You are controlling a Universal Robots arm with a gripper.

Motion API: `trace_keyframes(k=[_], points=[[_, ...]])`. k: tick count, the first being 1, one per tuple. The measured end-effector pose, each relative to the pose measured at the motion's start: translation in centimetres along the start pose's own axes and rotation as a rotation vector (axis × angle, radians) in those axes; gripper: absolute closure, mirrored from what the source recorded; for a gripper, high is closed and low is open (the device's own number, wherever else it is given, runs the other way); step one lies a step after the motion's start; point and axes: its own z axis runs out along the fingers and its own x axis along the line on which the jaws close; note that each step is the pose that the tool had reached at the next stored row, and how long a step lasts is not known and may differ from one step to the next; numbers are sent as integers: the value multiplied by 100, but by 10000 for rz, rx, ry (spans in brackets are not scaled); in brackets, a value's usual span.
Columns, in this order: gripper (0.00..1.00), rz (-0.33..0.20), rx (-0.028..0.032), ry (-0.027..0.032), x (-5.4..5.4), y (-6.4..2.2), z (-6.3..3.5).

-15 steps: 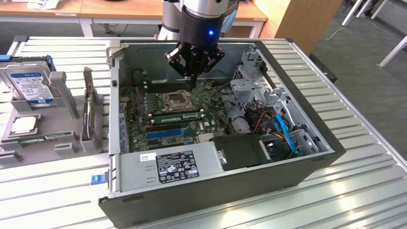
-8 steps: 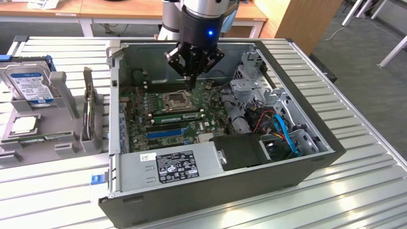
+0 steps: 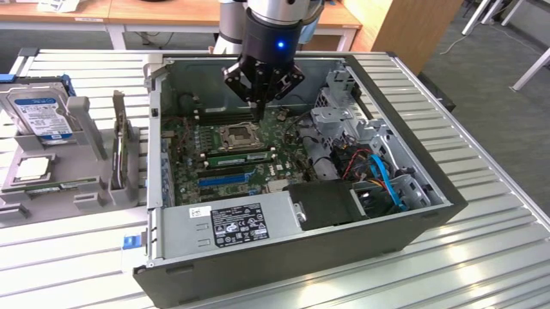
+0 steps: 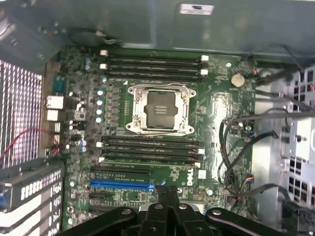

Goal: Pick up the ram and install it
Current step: 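Press down the ram until it locks into place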

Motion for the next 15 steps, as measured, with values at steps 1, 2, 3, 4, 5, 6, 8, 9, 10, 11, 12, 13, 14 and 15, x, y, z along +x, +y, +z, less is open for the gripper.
trace_keyframes(k=[1,2,3,4,5,6,8,9,10,11,12,13,14,15], points=[[90,97,-2,-2,0,0,0],[90,106,-2,-3,0,0,0],[90,107,-2,-3,0,0,0],[90,108,-2,-3,0,0,0],[90,108,-2,-3,0,0,0],[90,110,-2,-3,2,0,0],[90,110,-2,-3,9,0,0],[90,108,-2,-4,12,0,1],[90,108,-2,-3,16,0,1],[90,108,-2,-3,20,0,2],[90,108,-3,-3,25,0,3],[90,108,-2,-3,30,1,3],[90,107,-2,-3,36,1,3],[90,107,-2,-3,42,1,4]])
